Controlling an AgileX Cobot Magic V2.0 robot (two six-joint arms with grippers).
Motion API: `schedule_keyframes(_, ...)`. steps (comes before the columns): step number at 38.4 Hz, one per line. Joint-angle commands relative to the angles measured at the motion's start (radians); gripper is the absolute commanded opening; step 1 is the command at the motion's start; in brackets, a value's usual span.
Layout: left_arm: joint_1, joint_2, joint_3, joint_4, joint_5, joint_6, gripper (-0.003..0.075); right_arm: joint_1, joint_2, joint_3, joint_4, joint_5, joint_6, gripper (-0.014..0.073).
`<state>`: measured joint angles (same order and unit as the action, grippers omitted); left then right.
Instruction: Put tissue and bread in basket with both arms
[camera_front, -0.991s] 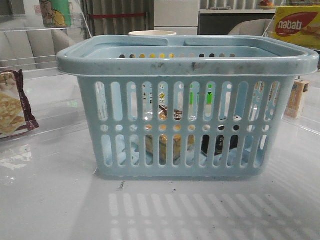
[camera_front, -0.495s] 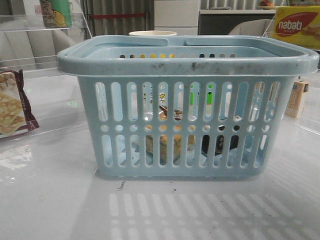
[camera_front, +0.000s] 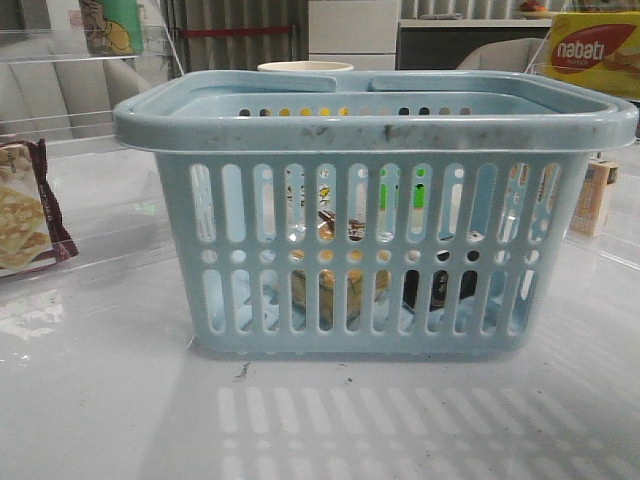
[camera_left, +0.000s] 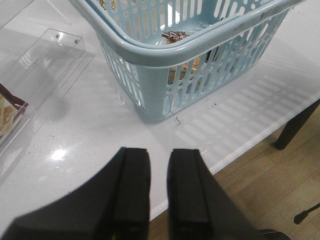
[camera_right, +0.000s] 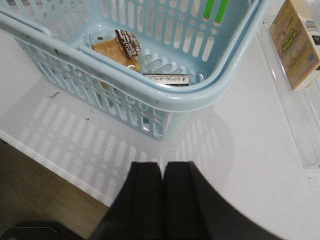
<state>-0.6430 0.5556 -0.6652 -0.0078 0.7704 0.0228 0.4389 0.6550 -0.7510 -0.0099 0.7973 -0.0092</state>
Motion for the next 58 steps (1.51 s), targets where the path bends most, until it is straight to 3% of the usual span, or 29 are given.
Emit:
schedule_keyframes(1, -0.006, 0.003, -0.025, 0.002, -0.072, -0.011, 0.0089, -0.004, 0.003, -0.026, -0.015, -0.057, -0.009, 0.0058)
schedule_keyframes(25, 0.019, -0.03, 0.002, 0.015, -0.105, 0.003, 0.0091, -0.004, 0.003, -0.026, -0.015, -0.044, -0.009, 0.0055)
schedule_keyframes(31, 0.159, -0.132, 0.122, 0.05, -0.307, 0.015, 0.0091, -0.004, 0.003, -0.026, -0.015, -0.044, -0.009, 0.0055)
schedule_keyframes(36, 0.305, -0.259, 0.294, 0.05, -0.554, 0.015, 0.0091, -0.004, 0.003, -0.026, -0.015, -0.043, -0.009, 0.0055)
schedule_keyframes(40, 0.409, -0.365, 0.424, 0.04, -0.668, 0.015, 0.0091, -0.004, 0.003, -0.026, -0.015, -0.042, -0.009, 0.0055)
schedule_keyframes(48, 0.547, -0.519, 0.577, -0.005, -0.716, 0.015, 0.0091, -0.004, 0.003, -0.026, -0.015, -0.041, -0.009, 0.0055)
schedule_keyframes(53, 0.563, -0.571, 0.628, -0.005, -0.727, 0.013, 0.0091, -0.004, 0.003, -0.026, -0.015, -0.041, -0.009, 0.0055)
schedule_keyframes(58, 0.563, -0.58, 0.675, -0.005, -0.844, 0.013, 0.0091, -0.004, 0.003, -0.026, -0.015, -0.038, -0.009, 0.0055)
